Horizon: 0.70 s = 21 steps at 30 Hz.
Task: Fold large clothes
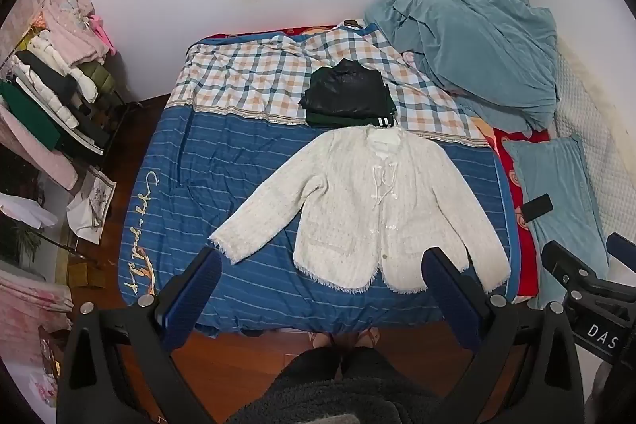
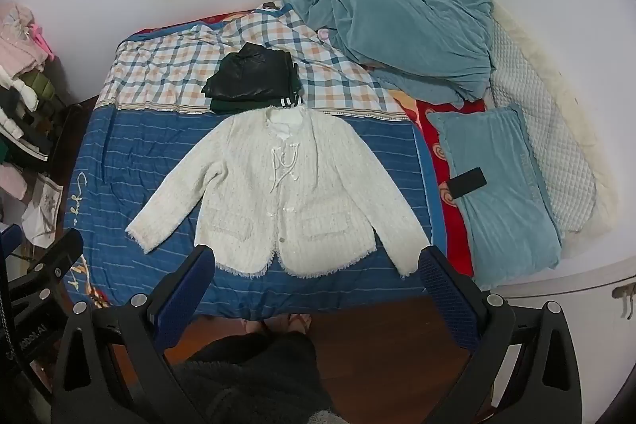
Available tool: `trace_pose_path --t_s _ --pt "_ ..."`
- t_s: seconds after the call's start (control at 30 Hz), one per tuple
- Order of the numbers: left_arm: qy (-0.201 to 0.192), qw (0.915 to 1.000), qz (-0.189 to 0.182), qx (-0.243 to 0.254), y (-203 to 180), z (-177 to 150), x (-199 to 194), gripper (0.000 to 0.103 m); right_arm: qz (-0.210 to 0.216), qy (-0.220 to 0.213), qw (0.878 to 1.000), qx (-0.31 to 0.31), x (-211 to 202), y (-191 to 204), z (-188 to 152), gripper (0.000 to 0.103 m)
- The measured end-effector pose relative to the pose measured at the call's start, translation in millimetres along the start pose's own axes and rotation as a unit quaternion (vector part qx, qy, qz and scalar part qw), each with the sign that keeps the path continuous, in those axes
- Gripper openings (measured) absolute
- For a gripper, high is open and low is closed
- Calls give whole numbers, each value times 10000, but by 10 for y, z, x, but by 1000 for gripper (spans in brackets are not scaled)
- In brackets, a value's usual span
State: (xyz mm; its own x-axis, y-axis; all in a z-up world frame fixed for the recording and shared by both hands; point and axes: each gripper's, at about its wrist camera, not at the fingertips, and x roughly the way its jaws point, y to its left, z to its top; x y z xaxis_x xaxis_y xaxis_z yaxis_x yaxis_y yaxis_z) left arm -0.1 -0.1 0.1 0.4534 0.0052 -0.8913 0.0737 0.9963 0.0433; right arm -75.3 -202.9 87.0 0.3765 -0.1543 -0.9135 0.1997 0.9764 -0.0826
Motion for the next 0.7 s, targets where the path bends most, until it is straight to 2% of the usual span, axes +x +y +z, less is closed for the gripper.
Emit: trace_pose_path --t_s 0.23,0.33,0.53,0.7 --pt "-14 10000 -4 7 -7 2 3 103 -17 -18 10000 41 15 -74 -39 103" --pt "6 10000 -29 10 46 96 -78 103 -38 -10 10000 19 -27 12 68 103" --pt "-46 10000 13 18 -11 181 -89 103 -16 -3 10000 22 -34 7 66 103" --pt "-128 9999 4 24 -81 129 -81 103 -15 -31 10000 26 -38 -79 94 103"
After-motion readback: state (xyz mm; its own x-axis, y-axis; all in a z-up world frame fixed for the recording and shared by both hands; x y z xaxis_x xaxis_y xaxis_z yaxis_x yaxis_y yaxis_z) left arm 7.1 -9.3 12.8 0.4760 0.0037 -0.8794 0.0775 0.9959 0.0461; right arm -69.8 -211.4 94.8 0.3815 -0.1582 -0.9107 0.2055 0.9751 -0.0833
